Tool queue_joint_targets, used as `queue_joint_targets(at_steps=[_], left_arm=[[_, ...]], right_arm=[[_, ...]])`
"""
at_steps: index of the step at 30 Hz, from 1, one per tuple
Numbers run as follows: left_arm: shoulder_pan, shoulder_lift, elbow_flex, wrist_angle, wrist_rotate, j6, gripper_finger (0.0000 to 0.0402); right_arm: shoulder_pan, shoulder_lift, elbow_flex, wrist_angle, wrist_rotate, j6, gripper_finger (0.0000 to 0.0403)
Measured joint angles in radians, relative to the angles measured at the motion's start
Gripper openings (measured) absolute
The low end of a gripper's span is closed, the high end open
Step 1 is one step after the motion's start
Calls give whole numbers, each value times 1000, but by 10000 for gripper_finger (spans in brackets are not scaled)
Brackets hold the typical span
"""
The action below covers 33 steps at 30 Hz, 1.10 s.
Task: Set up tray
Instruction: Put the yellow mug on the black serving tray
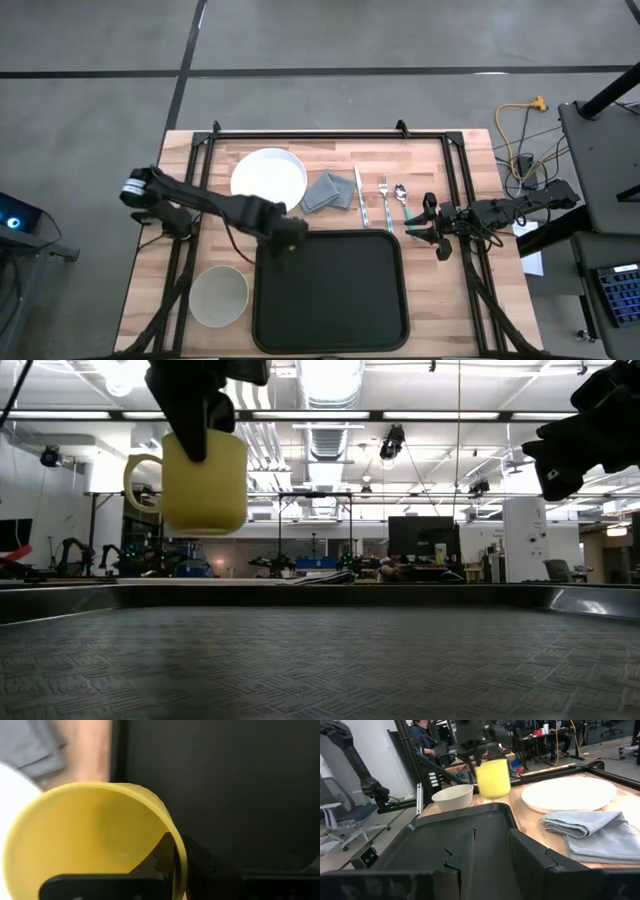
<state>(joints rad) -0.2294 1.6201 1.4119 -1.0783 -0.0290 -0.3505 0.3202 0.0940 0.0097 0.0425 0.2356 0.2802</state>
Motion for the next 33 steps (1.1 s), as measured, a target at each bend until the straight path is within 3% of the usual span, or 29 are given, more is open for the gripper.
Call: queue_joint_targets(at_steps=[15,22,33], left_arm=[[-69,19,-128,96,-3,-163,0],[-72,16,-231,173,4,-180,0],[-72,14,-269,199,6,-207,2]], right_arm=[[0,0,0,0,0,0,112],[0,0,0,0,0,0,112],[0,0,0,0,0,0,112]])
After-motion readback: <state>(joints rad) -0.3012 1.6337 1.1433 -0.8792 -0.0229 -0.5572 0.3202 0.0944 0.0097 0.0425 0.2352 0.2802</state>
